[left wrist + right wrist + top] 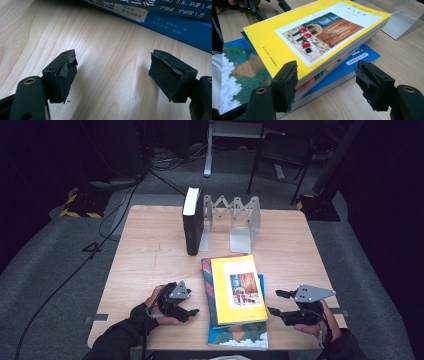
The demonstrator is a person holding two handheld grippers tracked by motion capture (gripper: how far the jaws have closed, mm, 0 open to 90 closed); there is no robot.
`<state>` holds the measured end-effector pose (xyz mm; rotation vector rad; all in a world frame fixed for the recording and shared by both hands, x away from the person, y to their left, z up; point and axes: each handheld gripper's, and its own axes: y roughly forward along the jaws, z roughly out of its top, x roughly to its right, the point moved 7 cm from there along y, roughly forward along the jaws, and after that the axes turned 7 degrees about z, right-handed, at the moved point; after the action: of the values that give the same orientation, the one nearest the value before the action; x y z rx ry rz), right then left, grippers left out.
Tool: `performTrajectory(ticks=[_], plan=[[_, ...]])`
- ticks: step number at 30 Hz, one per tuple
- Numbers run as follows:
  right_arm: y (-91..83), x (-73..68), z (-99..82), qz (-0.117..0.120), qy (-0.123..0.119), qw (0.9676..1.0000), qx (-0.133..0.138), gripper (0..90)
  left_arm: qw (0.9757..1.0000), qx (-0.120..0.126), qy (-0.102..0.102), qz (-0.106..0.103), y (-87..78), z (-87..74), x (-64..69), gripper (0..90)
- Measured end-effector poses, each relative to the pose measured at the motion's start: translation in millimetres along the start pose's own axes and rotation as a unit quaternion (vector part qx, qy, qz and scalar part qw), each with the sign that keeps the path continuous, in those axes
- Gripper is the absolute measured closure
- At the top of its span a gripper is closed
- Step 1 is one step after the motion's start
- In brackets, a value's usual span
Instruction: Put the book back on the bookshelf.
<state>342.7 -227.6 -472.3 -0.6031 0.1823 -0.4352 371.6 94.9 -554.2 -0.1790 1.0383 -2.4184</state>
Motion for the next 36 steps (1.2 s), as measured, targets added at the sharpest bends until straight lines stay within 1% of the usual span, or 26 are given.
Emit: performTrajectory(ticks=[5, 7, 11, 13, 15, 17, 18, 21, 22, 23, 24, 26, 27, 28, 29, 30, 31, 32, 36], plan=[[4.8, -11.5, 11.2, 0.018, -0.007, 0.9998, 0.0, 31.4, 1.0, -0.003, 0.002, -0.002, 0.2, -0.1, -0.5, 20.9], [7.2, -15.4, 15.3, 0.029, -0.005, 0.9996, 0.001, 31.2, 1.0, -0.003, 0.002, -0.003, 0.2, 0.0, -0.6, 20.8], [17.6, -18.2, 18.8, 0.032, -0.008, 0.9993, -0.016, 31.1, 1.0, -0.003, 0.0, -0.001, 1.0, 0.3, -1.0, 18.9], [21.1, -17.5, 19.0, 0.032, -0.006, 0.9993, -0.021, 31.1, 1.0, -0.002, 0.0, -0.002, 1.1, 0.4, -0.9, 19.0], [27.5, -15.0, 17.5, 0.03, -0.004, 0.999, -0.034, 30.9, 1.0, -0.003, 0.001, -0.002, 1.1, 0.4, -1.0, 18.9], [33.7, -11.5, 13.5, 0.027, 0.003, 0.9983, -0.052, 29.9, 1.0, -0.005, 0.001, 0.0, 1.3, 0.6, -1.2, 18.5], [37.0, -9.7, 10.9, 0.026, 0.008, 0.9978, -0.061, 27.7, 1.0, -0.006, -0.001, 0.0, 1.3, 0.9, -0.6, 18.3], [42.4, -5.7, 8.7, 0.043, 0.036, 0.9965, -0.062, 23.0, 0.9996, -0.027, -0.003, 0.007, 0.8, 4.2, 1.4, 19.5], [43.4, -3.7, 8.4, 0.046, 0.045, 0.9957, -0.067, 20.2, 0.9996, -0.029, 0.004, 0.003, 0.6, 5.3, 3.0, 21.5], [44.5, -1.8, 8.3, 0.044, 0.048, 0.9954, -0.07, 18.0, 0.9995, -0.03, 0.007, 0.005, 0.3, 6.4, 4.1, 23.0], [45.5, -1.1, 8.5, 0.044, 0.049, 0.9953, -0.071, 17.7, 0.9996, -0.025, 0.011, 0.008, -0.3, 8.9, 4.2, 21.9], [47.2, 0.1, 9.0, 0.052, 0.052, 0.9944, -0.076, 17.3, 0.9999, -0.007, 0.002, 0.007, -3.3, 16.1, 4.0, 22.1], [48.1, 0.8, 9.2, 0.057, 0.054, 0.9938, -0.079, 17.0, 0.9999, 0.003, 0.002, 0.011, -5.7, 20.4, 2.1, 22.1], [48.1, 0.8, 9.2, 0.057, 0.054, 0.9938, -0.079, 17.0, 0.9999, 0.003, 0.002, 0.011, -5.7, 20.4, 2.1, 22.3], [49.4, 1.8, 9.5, 0.062, 0.058, 0.993, -0.082, 15.9, 0.9998, 0.015, 0.002, 0.017, -8.7, 26.0, 0.1, 22.3], [51.2, 3.8, 9.4, 0.068, 0.065, 0.9919, -0.086, 13.6, 0.9995, 0.024, -0.002, 0.019, -10.6, 30.5, -1.4, 22.4], [52.5, 5.5, 9.1, 0.073, 0.068, 0.9912, -0.087, 13.2, 0.9993, 0.03, -0.003, 0.022, -11.9, 34.3, -2.7, 22.5], [54.1, 6.9, 8.8, 0.087, 0.074, 0.9895, -0.088, 13.8, 0.9991, 0.033, 0.001, 0.027, -12.8, 37.9, -3.6, 22.2], [55.3, 7.7, 9.5, 0.091, 0.074, 0.9887, -0.093, 13.1, 0.9971, 0.058, 0.006, 0.048, -15.3, 53.4, -6.8, 22.4]])
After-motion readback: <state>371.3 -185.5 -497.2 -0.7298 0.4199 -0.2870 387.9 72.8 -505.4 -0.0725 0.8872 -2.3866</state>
